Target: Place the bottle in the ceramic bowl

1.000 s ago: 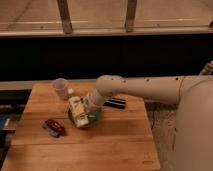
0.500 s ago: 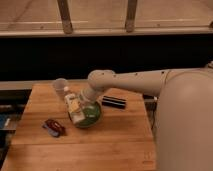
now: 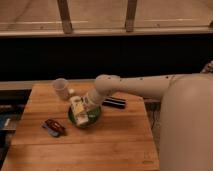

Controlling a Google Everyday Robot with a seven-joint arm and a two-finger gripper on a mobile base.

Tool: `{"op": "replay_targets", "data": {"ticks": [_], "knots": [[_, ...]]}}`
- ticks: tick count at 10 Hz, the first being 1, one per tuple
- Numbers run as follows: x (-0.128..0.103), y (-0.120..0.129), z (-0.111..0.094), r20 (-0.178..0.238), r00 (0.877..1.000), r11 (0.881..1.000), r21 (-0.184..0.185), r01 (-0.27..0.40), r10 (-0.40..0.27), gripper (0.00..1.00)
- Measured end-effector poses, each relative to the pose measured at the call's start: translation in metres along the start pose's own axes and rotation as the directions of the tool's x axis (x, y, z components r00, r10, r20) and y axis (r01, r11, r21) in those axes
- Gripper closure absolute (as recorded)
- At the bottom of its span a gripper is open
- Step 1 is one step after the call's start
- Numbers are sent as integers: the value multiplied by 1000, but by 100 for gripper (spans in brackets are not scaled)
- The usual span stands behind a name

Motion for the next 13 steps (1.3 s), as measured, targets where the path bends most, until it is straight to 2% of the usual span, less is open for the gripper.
{"op": "replay_targets", "data": {"ticks": [3,5,7,10,11,13], "knots": [[2,-1,3,-1,1000,1000,-1,8,-8,93],[2,-2,1,0,1000,1000,0,5,-5,75],[2,-1,3,-1,1000,1000,-1,9,-9,53],[2,-1,2,-1,1000,1000,-1,7,-7,24],[2,-1,2,-1,1000,1000,-1,7,-7,21],[2,-1,2,0,1000,1000,-1,7,-7,20]]}}
